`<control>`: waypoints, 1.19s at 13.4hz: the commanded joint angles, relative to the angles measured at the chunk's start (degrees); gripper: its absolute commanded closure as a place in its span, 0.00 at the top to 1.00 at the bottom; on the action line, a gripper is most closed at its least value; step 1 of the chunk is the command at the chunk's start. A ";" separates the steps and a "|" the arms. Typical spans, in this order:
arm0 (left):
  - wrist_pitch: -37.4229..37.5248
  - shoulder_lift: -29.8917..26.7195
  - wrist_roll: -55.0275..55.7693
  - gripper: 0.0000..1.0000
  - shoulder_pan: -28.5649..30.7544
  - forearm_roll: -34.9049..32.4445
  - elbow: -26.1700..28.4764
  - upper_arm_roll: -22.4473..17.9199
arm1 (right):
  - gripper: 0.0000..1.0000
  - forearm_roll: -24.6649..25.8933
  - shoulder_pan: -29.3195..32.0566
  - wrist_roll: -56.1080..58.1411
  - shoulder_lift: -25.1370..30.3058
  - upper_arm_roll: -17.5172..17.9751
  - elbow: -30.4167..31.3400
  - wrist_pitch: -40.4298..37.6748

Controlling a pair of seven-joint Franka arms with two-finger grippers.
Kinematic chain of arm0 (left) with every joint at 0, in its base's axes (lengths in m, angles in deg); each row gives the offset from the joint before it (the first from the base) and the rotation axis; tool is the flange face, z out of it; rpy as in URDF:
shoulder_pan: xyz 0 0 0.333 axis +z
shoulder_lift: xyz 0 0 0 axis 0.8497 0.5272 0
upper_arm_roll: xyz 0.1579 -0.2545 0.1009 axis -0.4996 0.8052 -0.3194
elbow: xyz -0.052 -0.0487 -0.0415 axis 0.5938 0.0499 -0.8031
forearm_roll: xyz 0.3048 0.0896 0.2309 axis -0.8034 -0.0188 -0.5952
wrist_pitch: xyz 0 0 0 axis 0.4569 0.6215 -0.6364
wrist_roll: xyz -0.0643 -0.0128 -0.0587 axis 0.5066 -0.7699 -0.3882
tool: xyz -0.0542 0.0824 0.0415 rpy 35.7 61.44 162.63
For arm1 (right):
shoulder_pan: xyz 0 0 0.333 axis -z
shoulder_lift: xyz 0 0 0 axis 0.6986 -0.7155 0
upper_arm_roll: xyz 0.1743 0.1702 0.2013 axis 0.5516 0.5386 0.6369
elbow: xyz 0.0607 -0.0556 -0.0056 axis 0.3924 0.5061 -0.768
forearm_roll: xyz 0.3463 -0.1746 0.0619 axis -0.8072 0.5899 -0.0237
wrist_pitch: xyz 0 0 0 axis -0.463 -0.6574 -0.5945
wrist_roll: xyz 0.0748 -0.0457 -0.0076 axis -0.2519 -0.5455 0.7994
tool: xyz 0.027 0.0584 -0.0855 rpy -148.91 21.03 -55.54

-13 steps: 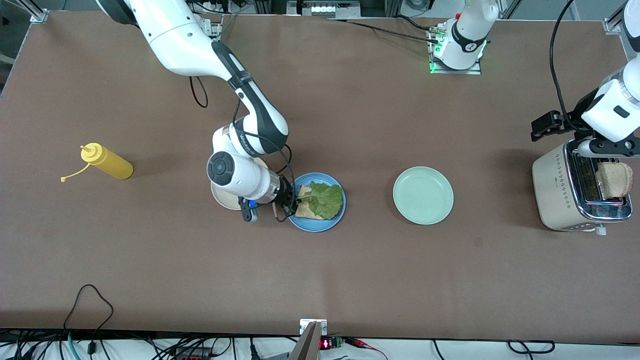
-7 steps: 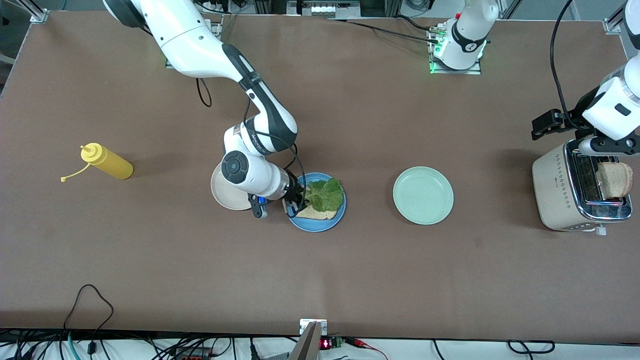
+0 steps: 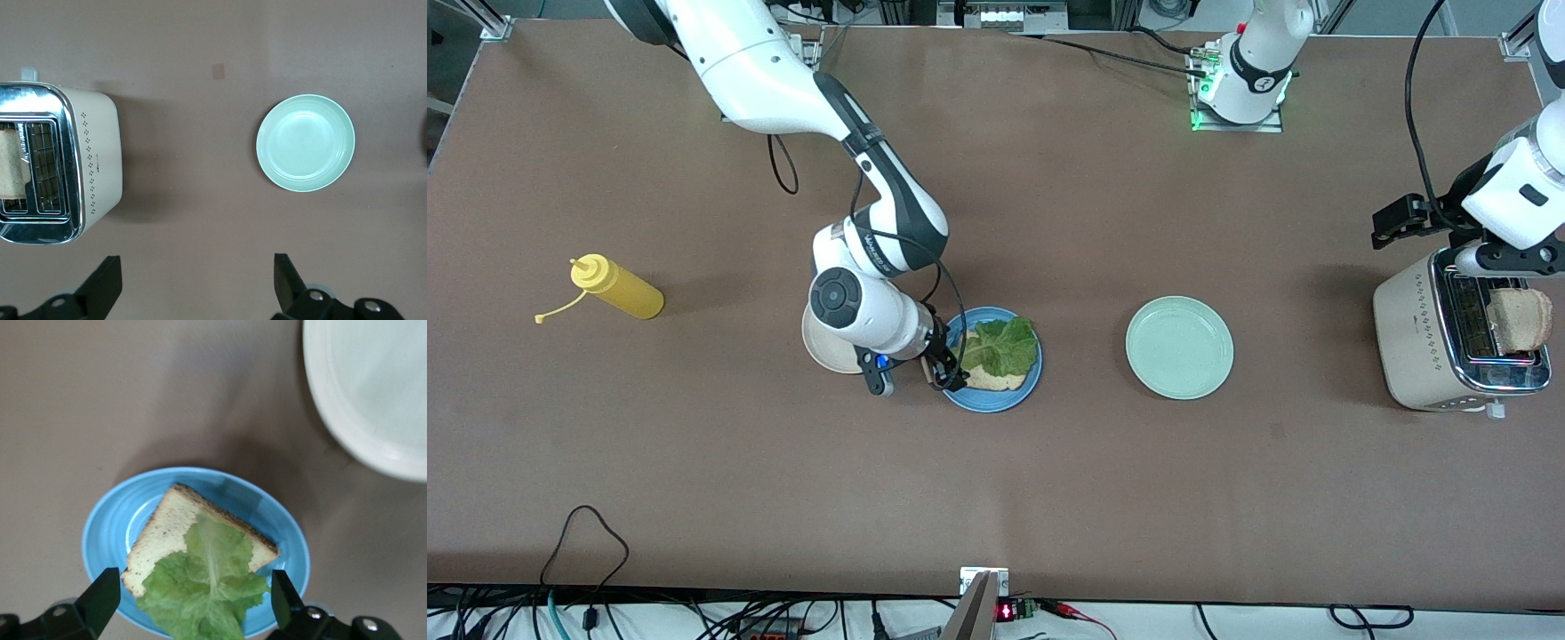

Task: Make sandwich in blue plate with both arms
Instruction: 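Release the lettuce and withdraw the right gripper toward its base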

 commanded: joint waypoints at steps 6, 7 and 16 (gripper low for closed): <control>0.75 -1.28 2.07 1.00 -0.04 -1.09 1.02 0.29 | 1.00 1.80 12.09 36.82 23.32 -0.31 13.68 -22.16; 0.75 -1.28 2.08 1.00 -0.13 -1.09 0.93 0.29 | 1.00 1.80 12.97 39.73 26.75 -0.31 16.06 -23.30; 0.84 -1.37 1.03 1.00 -0.04 -0.92 0.84 0.29 | 1.00 11.54 31.24 78.03 43.04 -0.66 26.88 -38.08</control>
